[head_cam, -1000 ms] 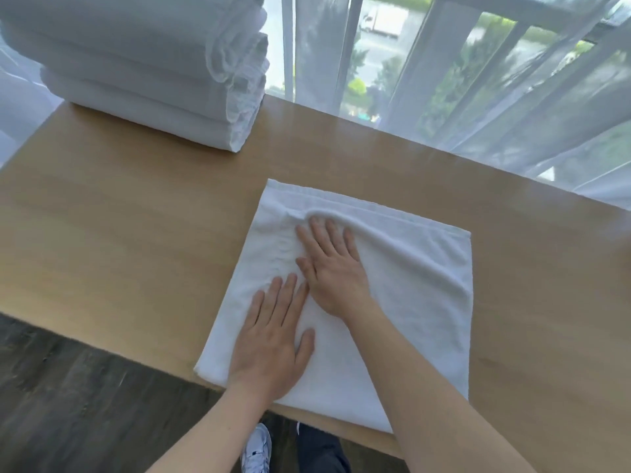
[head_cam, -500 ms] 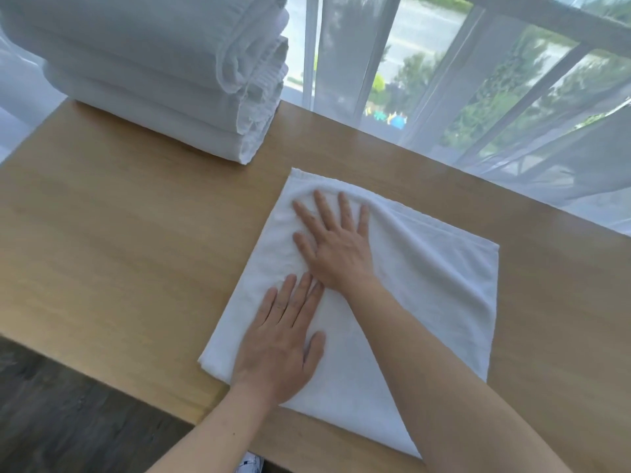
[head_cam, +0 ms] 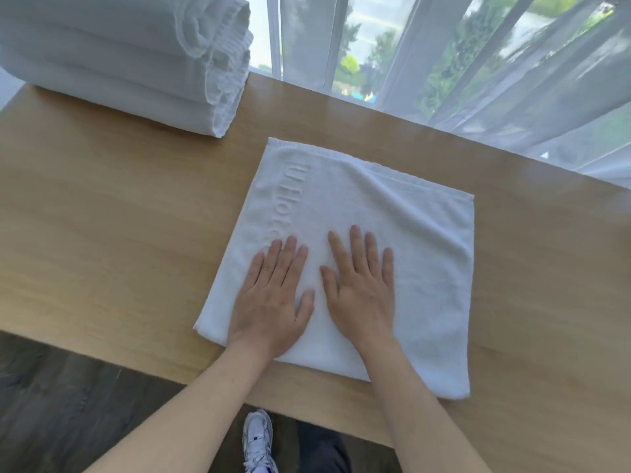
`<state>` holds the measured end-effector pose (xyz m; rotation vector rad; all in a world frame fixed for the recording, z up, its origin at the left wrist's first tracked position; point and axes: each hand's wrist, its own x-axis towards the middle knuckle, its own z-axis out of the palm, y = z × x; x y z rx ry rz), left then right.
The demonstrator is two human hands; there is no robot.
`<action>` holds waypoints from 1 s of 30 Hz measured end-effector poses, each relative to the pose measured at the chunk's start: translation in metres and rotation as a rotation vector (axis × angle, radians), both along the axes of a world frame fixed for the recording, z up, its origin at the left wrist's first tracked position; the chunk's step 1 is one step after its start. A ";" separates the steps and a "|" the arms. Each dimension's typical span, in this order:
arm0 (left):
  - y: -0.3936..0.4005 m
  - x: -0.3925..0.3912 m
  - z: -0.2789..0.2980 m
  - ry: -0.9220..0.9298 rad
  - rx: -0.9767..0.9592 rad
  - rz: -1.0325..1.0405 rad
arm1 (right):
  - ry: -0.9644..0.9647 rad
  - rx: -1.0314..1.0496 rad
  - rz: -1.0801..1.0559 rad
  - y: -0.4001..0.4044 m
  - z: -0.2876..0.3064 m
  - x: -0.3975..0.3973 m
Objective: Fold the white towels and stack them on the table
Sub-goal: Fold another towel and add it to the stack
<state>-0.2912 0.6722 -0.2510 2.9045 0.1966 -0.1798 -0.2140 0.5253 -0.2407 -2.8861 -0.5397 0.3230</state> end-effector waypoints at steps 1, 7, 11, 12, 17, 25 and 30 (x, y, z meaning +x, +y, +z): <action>0.000 0.000 0.000 0.003 -0.001 -0.004 | -0.009 -0.017 -0.030 -0.013 -0.001 0.006; 0.000 -0.002 0.000 0.013 0.017 -0.008 | 0.009 -0.017 -0.362 -0.052 0.001 0.057; -0.002 -0.001 0.003 -0.011 0.014 -0.022 | -0.031 0.034 -0.105 -0.026 0.002 0.067; -0.002 -0.001 0.002 -0.016 0.019 -0.026 | 0.001 0.014 -0.089 -0.024 0.000 0.072; 0.000 -0.003 -0.005 -0.054 0.032 -0.022 | 0.008 -0.037 -0.194 -0.034 -0.006 0.120; -0.002 0.001 0.001 -0.108 0.018 -0.005 | -0.009 0.022 -0.347 -0.033 0.001 0.115; -0.001 0.002 0.003 -0.101 0.015 -0.007 | 0.011 -0.036 -0.309 -0.044 -0.008 0.058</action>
